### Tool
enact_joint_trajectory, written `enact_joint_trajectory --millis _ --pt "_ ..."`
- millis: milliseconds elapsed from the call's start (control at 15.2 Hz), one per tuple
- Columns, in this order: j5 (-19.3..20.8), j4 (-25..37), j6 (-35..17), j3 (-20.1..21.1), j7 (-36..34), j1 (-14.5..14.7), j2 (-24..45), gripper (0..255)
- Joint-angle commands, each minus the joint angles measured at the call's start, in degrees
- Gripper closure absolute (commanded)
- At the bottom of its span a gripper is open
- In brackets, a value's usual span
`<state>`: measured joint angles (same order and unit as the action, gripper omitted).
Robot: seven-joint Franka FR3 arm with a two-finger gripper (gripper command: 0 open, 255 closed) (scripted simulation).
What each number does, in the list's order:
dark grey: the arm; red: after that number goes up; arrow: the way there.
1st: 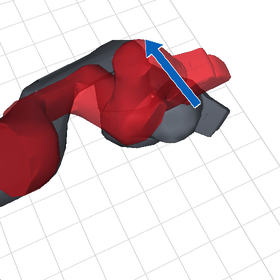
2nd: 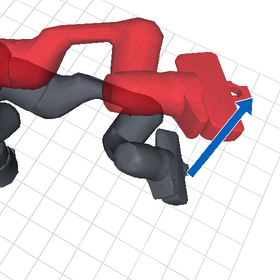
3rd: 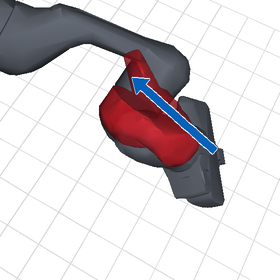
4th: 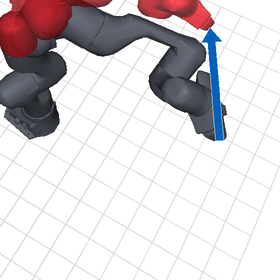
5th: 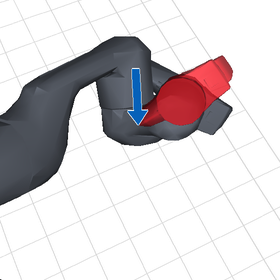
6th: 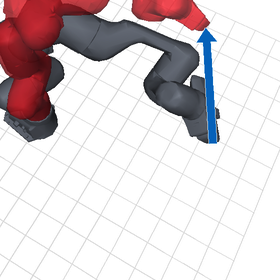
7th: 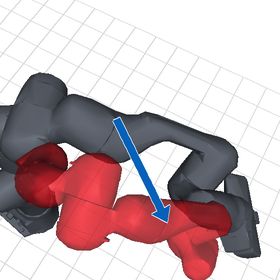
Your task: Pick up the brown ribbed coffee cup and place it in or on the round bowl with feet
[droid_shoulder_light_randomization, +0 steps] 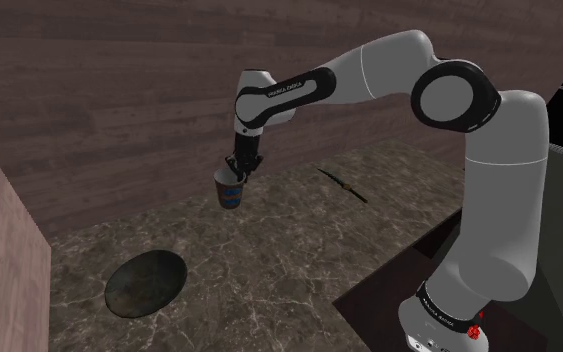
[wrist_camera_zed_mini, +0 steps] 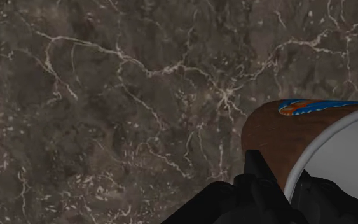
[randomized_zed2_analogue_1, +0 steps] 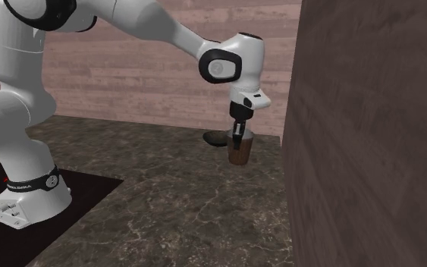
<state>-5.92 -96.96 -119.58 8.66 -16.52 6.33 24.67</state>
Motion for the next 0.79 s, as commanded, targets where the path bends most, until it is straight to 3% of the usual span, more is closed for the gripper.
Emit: enact_joint_trajectory --millis 0,462,726 --pt "-0.04 0.52 1.21 0.03 -0.12 -0.03 -0.71 255" --pt "-0.07 3.08 5.60 0.10 -0.59 -0.13 -2.57 255" --pt "0.24 2.42 5.11 1.56 -5.35 3.12 -3.39 255"
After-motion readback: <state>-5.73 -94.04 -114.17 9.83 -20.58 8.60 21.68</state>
